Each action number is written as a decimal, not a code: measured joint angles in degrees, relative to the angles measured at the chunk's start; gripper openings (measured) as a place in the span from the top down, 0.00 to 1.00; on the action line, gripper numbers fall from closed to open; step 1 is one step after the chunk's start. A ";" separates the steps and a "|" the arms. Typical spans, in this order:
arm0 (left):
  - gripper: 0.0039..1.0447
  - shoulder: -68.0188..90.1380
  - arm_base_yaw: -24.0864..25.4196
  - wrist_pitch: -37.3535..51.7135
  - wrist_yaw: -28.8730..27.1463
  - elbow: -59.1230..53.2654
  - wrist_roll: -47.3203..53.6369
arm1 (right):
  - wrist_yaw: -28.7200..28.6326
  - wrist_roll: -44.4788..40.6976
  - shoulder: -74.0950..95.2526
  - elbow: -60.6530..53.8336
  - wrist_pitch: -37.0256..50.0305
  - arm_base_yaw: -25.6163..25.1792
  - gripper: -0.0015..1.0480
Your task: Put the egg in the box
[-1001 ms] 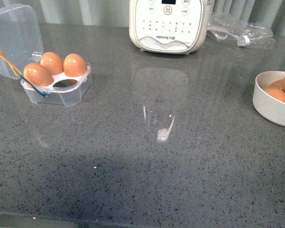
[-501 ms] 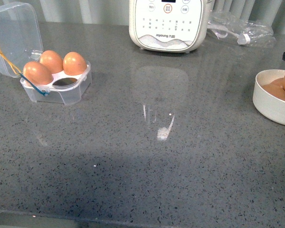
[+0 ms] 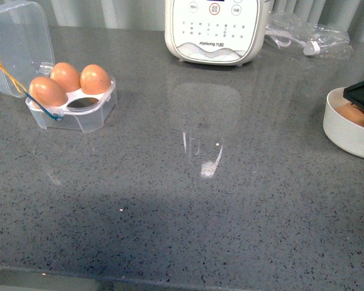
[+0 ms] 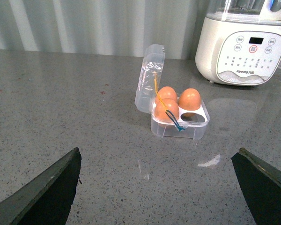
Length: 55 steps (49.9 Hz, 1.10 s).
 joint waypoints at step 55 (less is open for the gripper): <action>0.06 0.00 0.00 -0.02 -0.02 0.00 0.00 | 4.68 -1.66 -5.86 11.08 -4.44 12.24 0.60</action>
